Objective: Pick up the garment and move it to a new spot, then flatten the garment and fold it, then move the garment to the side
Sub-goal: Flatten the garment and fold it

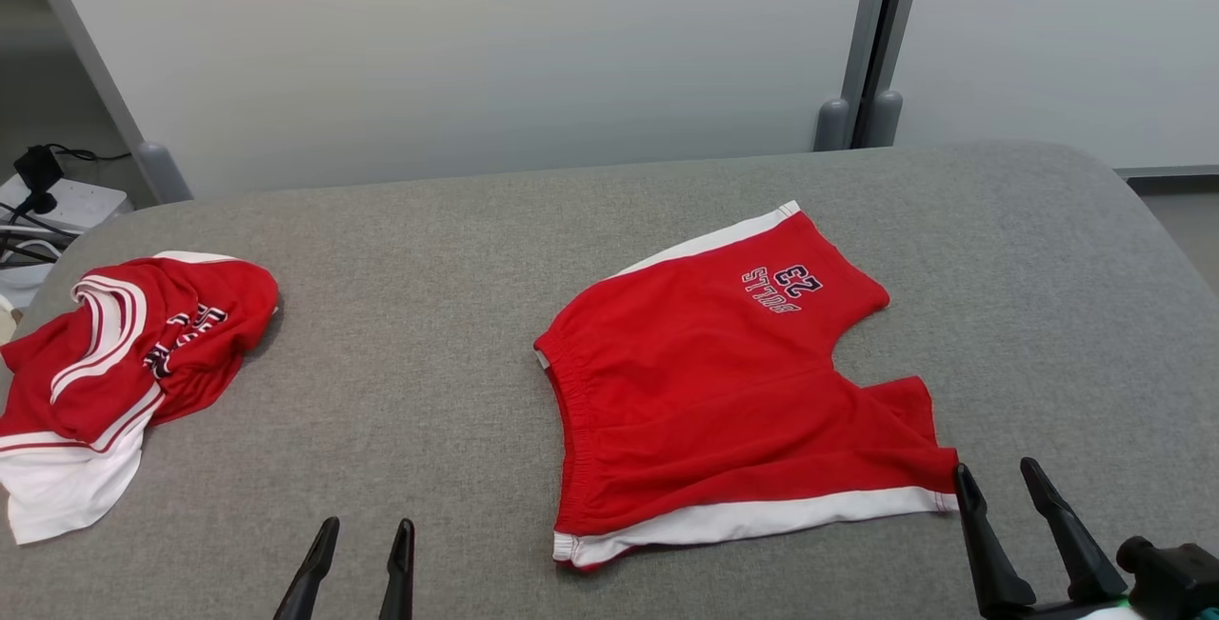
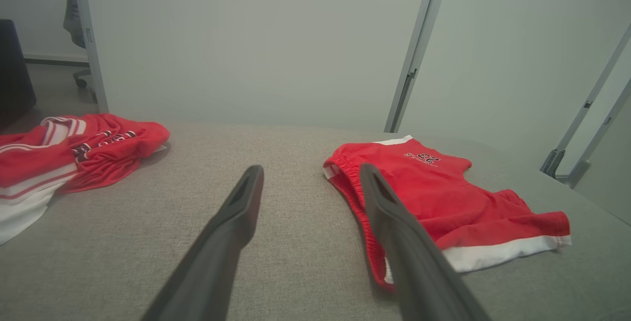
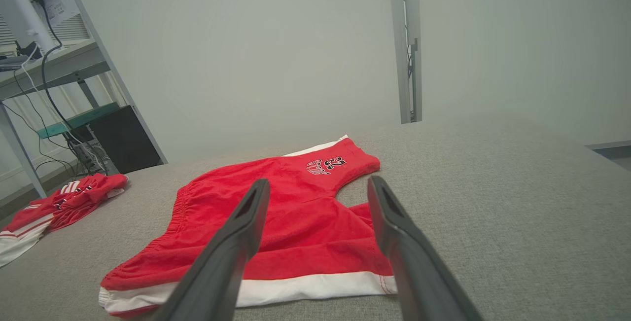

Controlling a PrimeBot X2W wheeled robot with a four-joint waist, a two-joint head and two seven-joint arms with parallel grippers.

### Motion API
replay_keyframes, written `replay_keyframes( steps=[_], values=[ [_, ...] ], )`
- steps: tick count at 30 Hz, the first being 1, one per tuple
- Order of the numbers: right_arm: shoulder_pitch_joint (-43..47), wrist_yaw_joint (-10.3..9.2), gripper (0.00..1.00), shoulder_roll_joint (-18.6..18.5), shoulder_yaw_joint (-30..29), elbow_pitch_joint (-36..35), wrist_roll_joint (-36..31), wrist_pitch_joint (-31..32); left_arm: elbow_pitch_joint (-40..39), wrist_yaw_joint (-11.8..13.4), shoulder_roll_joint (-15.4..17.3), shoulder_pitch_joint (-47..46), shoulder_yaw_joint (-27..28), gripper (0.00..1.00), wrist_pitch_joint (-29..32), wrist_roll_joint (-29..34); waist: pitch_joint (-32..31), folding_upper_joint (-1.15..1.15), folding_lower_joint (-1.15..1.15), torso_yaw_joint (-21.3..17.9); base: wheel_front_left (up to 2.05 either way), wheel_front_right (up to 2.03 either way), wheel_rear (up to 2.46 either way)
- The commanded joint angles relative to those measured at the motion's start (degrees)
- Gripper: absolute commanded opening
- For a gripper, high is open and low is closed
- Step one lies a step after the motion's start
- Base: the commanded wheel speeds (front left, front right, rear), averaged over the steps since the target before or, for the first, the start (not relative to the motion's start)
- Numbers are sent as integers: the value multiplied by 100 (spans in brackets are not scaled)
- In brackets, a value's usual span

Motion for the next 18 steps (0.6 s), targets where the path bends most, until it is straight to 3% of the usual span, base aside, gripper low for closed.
replay_keyframes(
  steps=[1, 8, 18],
  values=[
    [-115, 0, 100, -96, 95, -162, 16, -76, -119, 11, 5, -282, 201, 100, -34, 43, 13, 0, 0, 3, 0, 0, 0],
    [-147, 0, 100, -123, 136, -73, 78, -76, 463, -104, 5, -503, 2, 100, -34, 304, 139, 0, 0, 66, 0, 0, 0],
    [-412, 0, 100, -202, 336, -82, 95, -76, 1808, -179, 71, -1381, -1034, 100, -34, 153, 494, 0, 0, 25, 0, 0, 0]
  ],
)
